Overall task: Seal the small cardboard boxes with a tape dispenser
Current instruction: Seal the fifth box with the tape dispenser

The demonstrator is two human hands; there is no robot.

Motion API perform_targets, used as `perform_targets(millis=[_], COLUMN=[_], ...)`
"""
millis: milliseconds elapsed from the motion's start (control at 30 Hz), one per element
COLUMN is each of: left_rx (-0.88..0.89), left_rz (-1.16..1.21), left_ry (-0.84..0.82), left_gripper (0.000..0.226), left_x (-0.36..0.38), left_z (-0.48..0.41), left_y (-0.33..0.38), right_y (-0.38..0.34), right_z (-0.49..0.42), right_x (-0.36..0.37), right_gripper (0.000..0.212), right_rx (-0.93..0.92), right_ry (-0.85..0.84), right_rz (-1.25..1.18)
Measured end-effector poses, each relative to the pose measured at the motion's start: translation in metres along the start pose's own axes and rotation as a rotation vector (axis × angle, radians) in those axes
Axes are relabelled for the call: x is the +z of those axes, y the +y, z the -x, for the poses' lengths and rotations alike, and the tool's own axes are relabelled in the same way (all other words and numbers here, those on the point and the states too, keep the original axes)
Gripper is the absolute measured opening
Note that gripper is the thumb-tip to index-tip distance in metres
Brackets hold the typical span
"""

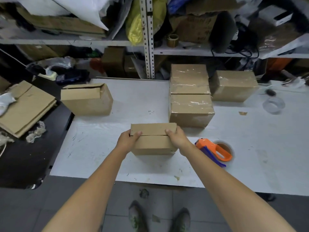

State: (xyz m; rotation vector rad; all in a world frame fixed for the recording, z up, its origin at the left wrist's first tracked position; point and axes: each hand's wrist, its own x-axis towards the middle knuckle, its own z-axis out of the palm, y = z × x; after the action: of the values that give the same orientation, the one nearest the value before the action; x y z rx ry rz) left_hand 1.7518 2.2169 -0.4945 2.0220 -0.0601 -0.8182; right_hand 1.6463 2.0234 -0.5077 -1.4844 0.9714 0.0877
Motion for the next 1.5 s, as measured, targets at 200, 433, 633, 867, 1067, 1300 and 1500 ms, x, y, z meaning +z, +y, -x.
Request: perform_targets(millis=[200, 433, 633, 867, 1067, 1300, 1500], left_rx=[0.006, 0.007, 0.038, 0.073, 0.092, 0.077, 0.063], left_rz=[0.062, 0.056, 0.044, 0.058, 0.086, 0.074, 0.025], left_ry=[-0.083, -0.071, -0.07, -0.071, -0.08, -0.079, -0.094], left_gripper=[0.032, 0.032, 0.029, 0.018, 0.024, 0.025, 0.025], left_x=[-0.007, -0.008, -0.011, -0.01, -0.009, -0.011, -0.015], left_z=[-0.001, -0.007, -0.009, -0.017, -0.015, -0.014, -0.008], left_y=[-0.003, -0.005, -0.011, -0.013, -0.02, -0.02, -0.015], right_y=[0.0, 0.007, 0.063, 0.103, 0.123, 0.093, -0.005], right_z=[0.006, 0.019, 0.031, 0.024, 0.009, 0.023, 0.077], right_x=[0.007, -0.022, -0.088, -0.085, -0.093, -0.105, -0.097], right_gripper=[0.042, 0.043, 0.058, 0.07, 0.076, 0.068, 0.055], right_rx=[0.027, 0.03, -0.037, 0.043, 0.077, -0.135, -0.204], right_ry=[0.034, 0.093, 0.54, 0.503, 0.49, 0.36, 0.143], right_rz=[-0.008, -0.002, 0.785, 0.95, 1.053, 1.047, 0.642])
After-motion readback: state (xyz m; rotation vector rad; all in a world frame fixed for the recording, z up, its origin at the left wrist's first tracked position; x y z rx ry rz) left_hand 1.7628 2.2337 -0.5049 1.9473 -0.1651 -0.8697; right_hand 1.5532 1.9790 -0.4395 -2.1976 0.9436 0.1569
